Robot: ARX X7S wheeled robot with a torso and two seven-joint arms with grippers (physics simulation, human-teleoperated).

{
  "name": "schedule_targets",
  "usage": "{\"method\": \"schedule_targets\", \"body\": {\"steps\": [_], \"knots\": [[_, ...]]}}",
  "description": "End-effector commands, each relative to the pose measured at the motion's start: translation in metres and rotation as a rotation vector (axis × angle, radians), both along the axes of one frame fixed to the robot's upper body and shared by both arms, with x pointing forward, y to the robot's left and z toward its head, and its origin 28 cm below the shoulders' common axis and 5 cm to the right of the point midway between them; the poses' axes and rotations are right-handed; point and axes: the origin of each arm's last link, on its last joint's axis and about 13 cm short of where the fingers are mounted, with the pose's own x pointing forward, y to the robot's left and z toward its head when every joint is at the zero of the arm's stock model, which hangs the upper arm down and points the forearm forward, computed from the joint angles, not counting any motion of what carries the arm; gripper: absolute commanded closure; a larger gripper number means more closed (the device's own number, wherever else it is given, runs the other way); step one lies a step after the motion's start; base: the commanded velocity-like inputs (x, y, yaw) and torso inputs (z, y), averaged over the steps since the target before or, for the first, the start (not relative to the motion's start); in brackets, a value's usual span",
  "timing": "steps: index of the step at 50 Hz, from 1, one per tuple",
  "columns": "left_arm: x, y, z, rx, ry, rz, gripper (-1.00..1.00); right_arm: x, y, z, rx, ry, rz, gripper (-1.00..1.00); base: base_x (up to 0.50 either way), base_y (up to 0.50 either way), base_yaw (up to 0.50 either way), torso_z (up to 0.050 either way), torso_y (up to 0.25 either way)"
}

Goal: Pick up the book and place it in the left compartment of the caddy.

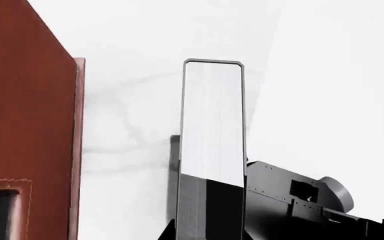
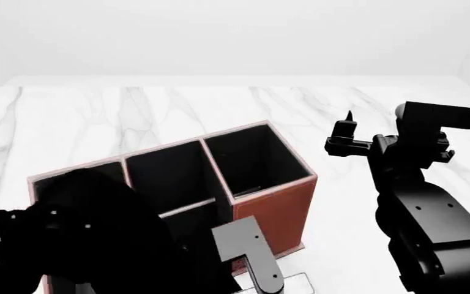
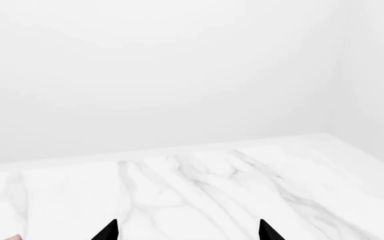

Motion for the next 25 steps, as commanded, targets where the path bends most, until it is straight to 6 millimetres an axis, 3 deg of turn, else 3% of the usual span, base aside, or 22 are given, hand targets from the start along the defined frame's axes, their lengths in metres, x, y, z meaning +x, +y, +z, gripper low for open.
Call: {"method": "schedule_targets", "body": {"steps": [1, 15, 20, 22, 25], "knots": [[-0.012, 0.026, 0.044, -0.068, -0.081, 0.121, 1.00, -0.001, 0.000, 0.001, 0.002, -0.002, 0.001, -1.00, 0.00, 0.00, 0.00, 0.000, 0.000], [-0.035, 0.046, 0.078, -0.095, -0.152, 0.262, 1.00, -0.002, -0.001, 0.002, 0.002, -0.004, -0.003, -1.00, 0.00, 0.00, 0.00, 0.000, 0.001], [-0.042, 0.055, 0.101, -0.179, -0.180, 0.357, 1.00, -0.002, -0.002, 0.002, 0.006, -0.005, -0.005, -1.00, 0.00, 0.00, 0.00, 0.000, 0.002], [-0.044, 0.059, 0.109, -0.131, -0.244, 0.454, 1.00, -0.002, -0.002, 0.003, 0.006, -0.006, -0.007, -1.00, 0.00, 0.00, 0.00, 0.000, 0.000], [-0.049, 0.061, 0.121, -0.236, -0.218, 0.461, 1.00, -0.001, -0.002, 0.004, 0.007, -0.008, -0.008, -1.00, 0.00, 0.00, 0.00, 0.000, 0.000]]}}
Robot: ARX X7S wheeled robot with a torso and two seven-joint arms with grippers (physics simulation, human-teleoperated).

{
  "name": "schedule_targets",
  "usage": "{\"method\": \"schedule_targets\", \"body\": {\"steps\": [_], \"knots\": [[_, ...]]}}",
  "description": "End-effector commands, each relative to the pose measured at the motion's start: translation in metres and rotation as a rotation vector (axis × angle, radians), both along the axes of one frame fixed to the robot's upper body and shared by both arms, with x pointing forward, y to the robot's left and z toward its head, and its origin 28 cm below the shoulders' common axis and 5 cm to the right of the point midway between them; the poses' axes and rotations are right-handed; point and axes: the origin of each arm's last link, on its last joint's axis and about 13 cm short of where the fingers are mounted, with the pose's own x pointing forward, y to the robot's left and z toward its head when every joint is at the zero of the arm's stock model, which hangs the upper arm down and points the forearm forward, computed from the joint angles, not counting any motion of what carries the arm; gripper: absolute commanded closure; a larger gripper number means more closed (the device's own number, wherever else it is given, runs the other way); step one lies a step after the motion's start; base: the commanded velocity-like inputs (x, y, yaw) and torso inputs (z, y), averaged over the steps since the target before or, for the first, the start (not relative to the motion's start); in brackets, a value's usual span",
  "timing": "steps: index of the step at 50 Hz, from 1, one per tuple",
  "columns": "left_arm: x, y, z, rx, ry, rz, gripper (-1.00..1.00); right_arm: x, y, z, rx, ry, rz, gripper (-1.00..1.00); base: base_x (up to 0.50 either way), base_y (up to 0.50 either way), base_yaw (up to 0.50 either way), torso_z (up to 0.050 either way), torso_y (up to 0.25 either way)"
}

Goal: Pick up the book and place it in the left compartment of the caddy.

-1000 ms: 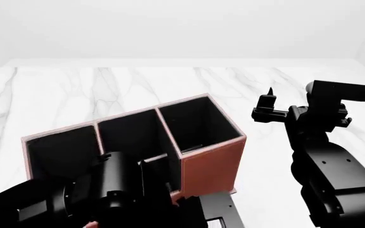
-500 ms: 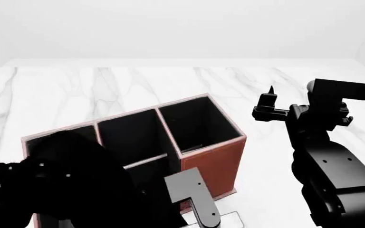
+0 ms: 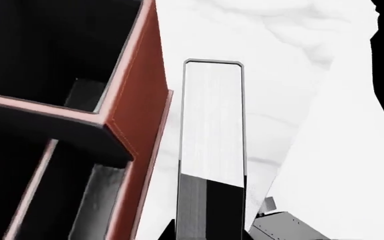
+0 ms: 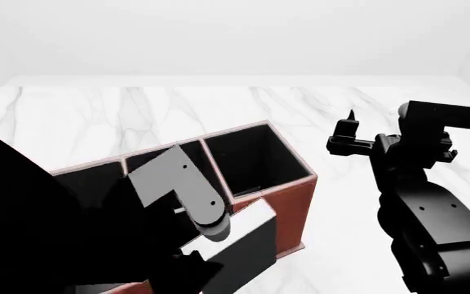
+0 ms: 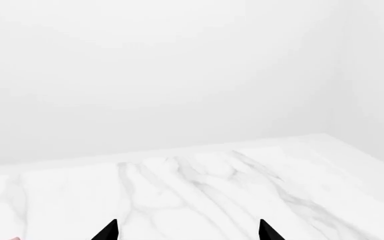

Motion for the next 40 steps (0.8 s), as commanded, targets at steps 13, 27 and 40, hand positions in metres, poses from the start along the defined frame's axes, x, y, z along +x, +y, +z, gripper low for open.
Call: {"method": "schedule_targets", "body": {"steps": [13, 27, 40], "knots": [[-0.038, 0.020, 0.078, -0.270, -0.139, 0.524, 1.00, 0.000, 0.000, 0.002, 0.000, -0.004, -0.002, -1.00, 0.00, 0.00, 0.00, 0.000, 0.001], [-0.023, 0.012, 0.095, -0.353, -0.220, 0.915, 1.00, 0.000, 0.002, 0.002, 0.003, -0.002, 0.007, -1.00, 0.00, 0.00, 0.00, 0.000, 0.001], [-0.001, 0.006, 0.114, -0.286, -0.252, 1.201, 1.00, 0.000, 0.003, 0.004, 0.004, -0.005, 0.010, -1.00, 0.00, 0.00, 0.00, 0.000, 0.002]]}}
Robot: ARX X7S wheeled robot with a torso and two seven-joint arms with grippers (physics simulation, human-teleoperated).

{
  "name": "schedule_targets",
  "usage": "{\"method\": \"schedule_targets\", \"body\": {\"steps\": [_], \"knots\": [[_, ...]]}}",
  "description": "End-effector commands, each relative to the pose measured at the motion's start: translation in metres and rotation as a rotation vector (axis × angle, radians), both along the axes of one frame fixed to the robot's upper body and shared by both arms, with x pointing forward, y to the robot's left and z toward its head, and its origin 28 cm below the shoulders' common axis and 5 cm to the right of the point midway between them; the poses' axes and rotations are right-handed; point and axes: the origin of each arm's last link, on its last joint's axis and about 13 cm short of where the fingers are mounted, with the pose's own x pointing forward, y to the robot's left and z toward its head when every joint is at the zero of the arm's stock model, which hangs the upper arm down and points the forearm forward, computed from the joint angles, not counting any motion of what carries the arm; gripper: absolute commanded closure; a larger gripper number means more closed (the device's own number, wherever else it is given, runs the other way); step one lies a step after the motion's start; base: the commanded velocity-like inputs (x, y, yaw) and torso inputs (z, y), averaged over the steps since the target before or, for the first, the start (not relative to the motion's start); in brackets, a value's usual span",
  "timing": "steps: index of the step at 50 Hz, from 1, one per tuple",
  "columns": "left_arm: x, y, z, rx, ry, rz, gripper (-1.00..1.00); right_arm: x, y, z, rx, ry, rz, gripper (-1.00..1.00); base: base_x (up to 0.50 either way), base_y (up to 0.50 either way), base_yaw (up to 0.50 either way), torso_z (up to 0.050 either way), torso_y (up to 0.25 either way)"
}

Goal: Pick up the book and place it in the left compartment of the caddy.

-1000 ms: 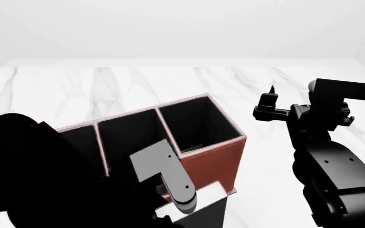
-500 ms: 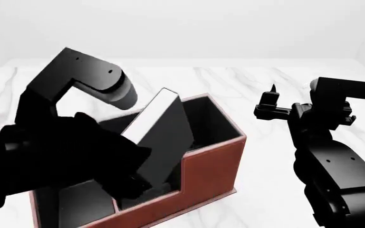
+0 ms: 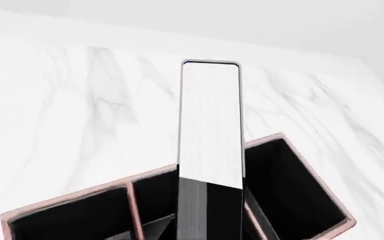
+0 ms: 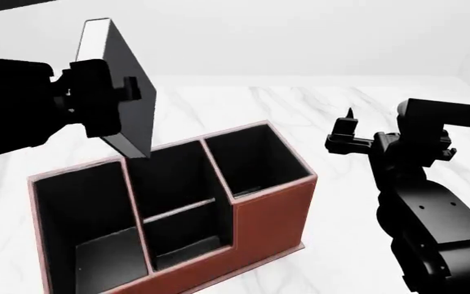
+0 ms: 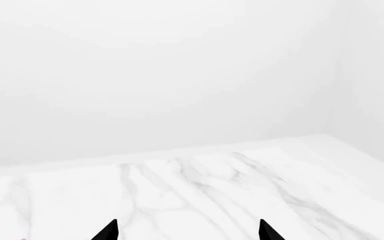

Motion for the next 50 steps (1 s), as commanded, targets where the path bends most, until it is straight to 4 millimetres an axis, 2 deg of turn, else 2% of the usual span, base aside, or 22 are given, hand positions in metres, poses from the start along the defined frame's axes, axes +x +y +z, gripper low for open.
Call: {"method": "schedule_targets", "body": {"steps": [1, 3, 4, 10, 16, 30, 50], "knots": [[0.014, -0.003, 0.019, -0.040, 0.013, 0.230, 1.00, 0.000, 0.001, 0.002, 0.003, -0.002, 0.004, -1.00, 0.00, 0.00, 0.00, 0.000, 0.000], [0.015, -0.004, 0.020, -0.083, 0.024, 0.227, 1.00, 0.000, 0.001, 0.002, 0.004, -0.003, 0.005, -1.00, 0.00, 0.00, 0.00, 0.000, 0.000], [0.016, -0.005, 0.020, -0.076, 0.010, 0.325, 1.00, 0.000, 0.001, 0.002, 0.003, -0.004, 0.005, -1.00, 0.00, 0.00, 0.00, 0.000, 0.000], [0.019, -0.015, 0.020, -0.143, 0.115, 0.294, 1.00, 0.001, 0.002, 0.001, 0.007, -0.001, 0.009, -1.00, 0.00, 0.00, 0.00, 0.000, 0.002], [0.019, -0.019, 0.019, -0.086, 0.167, 0.299, 1.00, 0.001, 0.002, 0.002, 0.007, -0.002, 0.012, -1.00, 0.00, 0.00, 0.00, 0.000, 0.002], [0.001, -0.017, 0.008, 0.050, 0.255, 0.386, 1.00, 0.002, 0.002, 0.002, 0.005, 0.002, 0.007, -1.00, 0.00, 0.00, 0.00, 0.001, 0.001], [0.008, -0.022, -0.008, 0.111, 0.328, 0.348, 1.00, 0.001, 0.002, 0.002, 0.012, -0.004, 0.012, -1.00, 0.00, 0.00, 0.00, 0.000, 0.001]]}}
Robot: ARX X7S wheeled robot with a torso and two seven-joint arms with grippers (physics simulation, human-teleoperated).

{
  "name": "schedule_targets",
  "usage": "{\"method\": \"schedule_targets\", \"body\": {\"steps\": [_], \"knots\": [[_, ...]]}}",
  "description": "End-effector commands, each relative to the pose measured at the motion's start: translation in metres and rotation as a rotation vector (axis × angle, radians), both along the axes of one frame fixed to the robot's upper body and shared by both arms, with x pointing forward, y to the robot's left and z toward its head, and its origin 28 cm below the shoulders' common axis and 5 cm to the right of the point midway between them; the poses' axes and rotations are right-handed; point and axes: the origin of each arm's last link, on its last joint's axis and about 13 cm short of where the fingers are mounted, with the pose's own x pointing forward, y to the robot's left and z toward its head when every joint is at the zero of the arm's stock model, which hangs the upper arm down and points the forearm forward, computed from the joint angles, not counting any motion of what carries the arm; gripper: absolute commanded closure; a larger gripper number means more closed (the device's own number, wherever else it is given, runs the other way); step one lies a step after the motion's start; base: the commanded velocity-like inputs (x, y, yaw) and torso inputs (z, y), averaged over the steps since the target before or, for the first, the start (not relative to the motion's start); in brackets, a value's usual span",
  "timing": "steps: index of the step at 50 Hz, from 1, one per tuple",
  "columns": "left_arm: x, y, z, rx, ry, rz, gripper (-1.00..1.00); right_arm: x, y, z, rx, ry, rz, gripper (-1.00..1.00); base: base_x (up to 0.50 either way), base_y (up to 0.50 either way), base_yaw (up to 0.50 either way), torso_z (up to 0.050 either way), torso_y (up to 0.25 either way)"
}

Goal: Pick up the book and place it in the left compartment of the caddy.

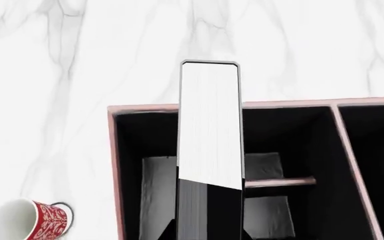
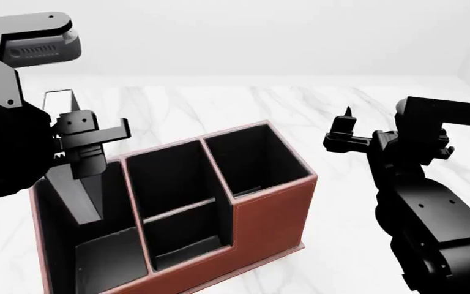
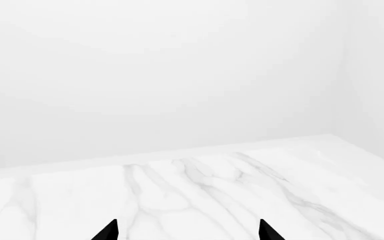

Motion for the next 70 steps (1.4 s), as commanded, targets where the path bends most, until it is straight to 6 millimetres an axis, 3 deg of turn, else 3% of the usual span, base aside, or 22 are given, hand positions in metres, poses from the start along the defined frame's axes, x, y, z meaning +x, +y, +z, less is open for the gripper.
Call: {"method": "schedule_targets", "body": {"steps": [1, 29, 43, 70], "knots": [[0.003, -0.002, -0.002, -0.001, 0.008, 0.001, 1.00, 0.000, 0.000, 0.000, 0.004, -0.001, 0.002, -1.00, 0.00, 0.00, 0.00, 0.000, 0.000], [0.009, 0.005, -0.030, 0.025, 0.080, 0.020, 1.00, -0.002, -0.001, 0.001, 0.008, -0.004, 0.000, -1.00, 0.00, 0.00, 0.00, 0.000, 0.001], [0.027, 0.011, -0.055, 0.024, 0.102, 0.012, 1.00, -0.002, -0.002, 0.000, 0.008, -0.001, -0.003, -1.00, 0.00, 0.00, 0.00, 0.000, 0.001], [0.036, 0.015, -0.072, 0.048, 0.117, 0.013, 1.00, -0.003, -0.001, -0.003, 0.011, 0.003, -0.001, -1.00, 0.00, 0.00, 0.00, 0.000, 0.001]]}}
